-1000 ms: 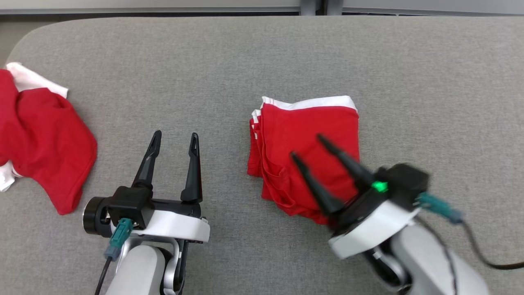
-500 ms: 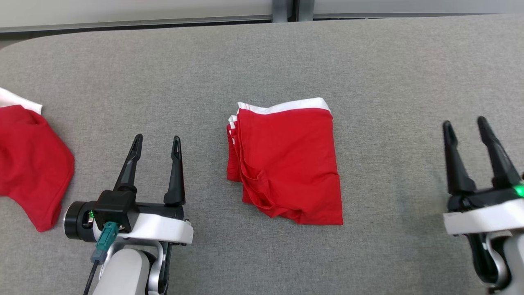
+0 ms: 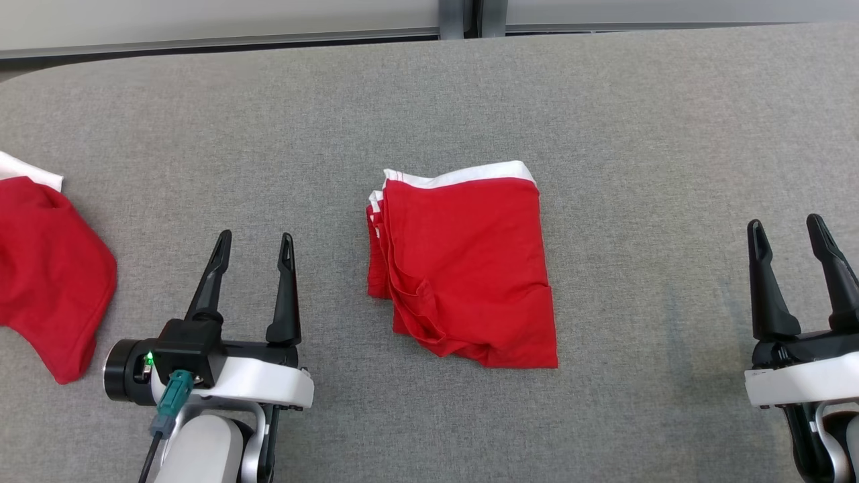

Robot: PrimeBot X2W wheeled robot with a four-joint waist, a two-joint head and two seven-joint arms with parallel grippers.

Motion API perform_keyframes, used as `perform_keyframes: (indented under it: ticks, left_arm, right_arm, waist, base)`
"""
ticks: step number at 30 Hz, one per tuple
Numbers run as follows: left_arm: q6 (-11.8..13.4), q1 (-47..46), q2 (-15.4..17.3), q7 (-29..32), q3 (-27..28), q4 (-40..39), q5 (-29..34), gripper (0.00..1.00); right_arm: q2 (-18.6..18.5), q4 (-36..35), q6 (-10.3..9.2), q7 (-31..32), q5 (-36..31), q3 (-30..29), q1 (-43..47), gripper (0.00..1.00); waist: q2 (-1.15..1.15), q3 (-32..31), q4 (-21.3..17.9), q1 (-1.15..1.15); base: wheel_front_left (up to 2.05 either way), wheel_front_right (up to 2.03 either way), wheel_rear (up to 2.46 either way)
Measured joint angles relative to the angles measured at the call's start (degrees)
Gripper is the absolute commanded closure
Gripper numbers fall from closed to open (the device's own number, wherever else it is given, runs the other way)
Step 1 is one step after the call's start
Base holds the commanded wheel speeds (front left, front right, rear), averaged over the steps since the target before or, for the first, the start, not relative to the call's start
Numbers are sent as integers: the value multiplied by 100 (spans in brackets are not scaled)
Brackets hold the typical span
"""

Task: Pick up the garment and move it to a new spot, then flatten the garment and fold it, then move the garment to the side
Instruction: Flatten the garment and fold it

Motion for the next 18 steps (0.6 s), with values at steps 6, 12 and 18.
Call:
perform_keyframes:
  ticks: [6, 12, 18]
  left_arm:
    - [-16, -4, -10, 0, -16, 3, 22, 0]
    - [-25, -116, -40, 0, -42, -13, 22, 0]
    - [-43, -250, -102, 0, -126, -52, 2, 0]
  right_arm:
    - [3, -76, 0, 81, -74, -20, 3, 0]
    - [43, -12, 0, 125, -48, 566, -276, 29]
    - [263, 747, 0, 114, 209, 1903, -909, 100]
  waist:
    - [0, 29, 37, 0]
    - [0, 108, 160, 0]
    - [0, 244, 392, 0]
  base:
    - [0, 0, 0]
    - [0, 0, 0]
    - [0, 0, 0]
